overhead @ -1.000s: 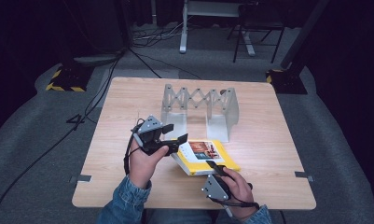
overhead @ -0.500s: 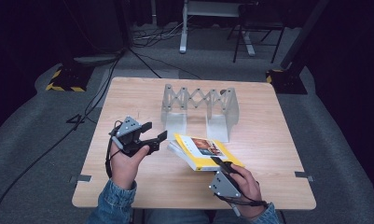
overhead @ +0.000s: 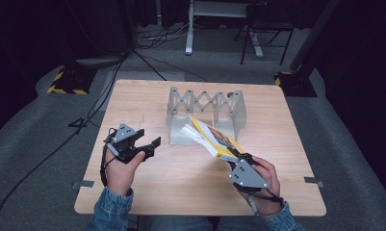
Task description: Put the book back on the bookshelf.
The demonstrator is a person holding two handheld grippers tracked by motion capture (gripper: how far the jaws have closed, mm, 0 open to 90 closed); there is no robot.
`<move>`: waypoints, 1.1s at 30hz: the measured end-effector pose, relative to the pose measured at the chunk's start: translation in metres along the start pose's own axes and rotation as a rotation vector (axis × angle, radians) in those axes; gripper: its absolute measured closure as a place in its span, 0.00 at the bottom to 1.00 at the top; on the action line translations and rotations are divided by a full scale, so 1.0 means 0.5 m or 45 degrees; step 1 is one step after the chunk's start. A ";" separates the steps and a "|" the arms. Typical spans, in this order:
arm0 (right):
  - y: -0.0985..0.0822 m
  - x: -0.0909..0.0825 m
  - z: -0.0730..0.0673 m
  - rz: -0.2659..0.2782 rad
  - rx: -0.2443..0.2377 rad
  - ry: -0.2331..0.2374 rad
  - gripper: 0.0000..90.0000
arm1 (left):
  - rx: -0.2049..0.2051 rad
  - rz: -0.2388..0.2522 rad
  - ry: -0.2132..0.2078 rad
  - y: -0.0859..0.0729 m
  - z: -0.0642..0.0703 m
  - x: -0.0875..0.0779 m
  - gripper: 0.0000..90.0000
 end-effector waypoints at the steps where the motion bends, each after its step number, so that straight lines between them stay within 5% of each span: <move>1: 0.001 -0.001 0.006 0.003 0.009 -0.008 0.85 | -0.001 -0.035 0.028 -0.013 -0.011 0.006 0.32; 8: 0.004 -0.007 0.041 0.005 0.079 -0.033 0.85 | 0.032 -0.110 0.085 -0.044 -0.039 0.017 0.30; 14: 0.006 0.001 0.072 0.032 0.219 -0.048 0.85 | 0.060 -0.167 0.120 -0.073 -0.060 0.023 0.29; 30: 0.019 0.033 0.142 0.067 0.452 -0.110 0.85 | 0.068 -0.339 0.181 -0.152 -0.118 0.046 0.26; 33: 0.018 0.043 0.164 0.057 0.491 -0.154 0.84 | 0.109 -0.369 0.196 -0.170 -0.135 0.052 0.26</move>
Point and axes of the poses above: each handheld gripper's, and its own axes: x roughly forward along the jaws, y roughly out of its top, z roughly to its right, the point moved 9 cm from there along x, roughly forward along the jaws, and after that the axes turned 5 degrees about y, right-handed, at the moved point
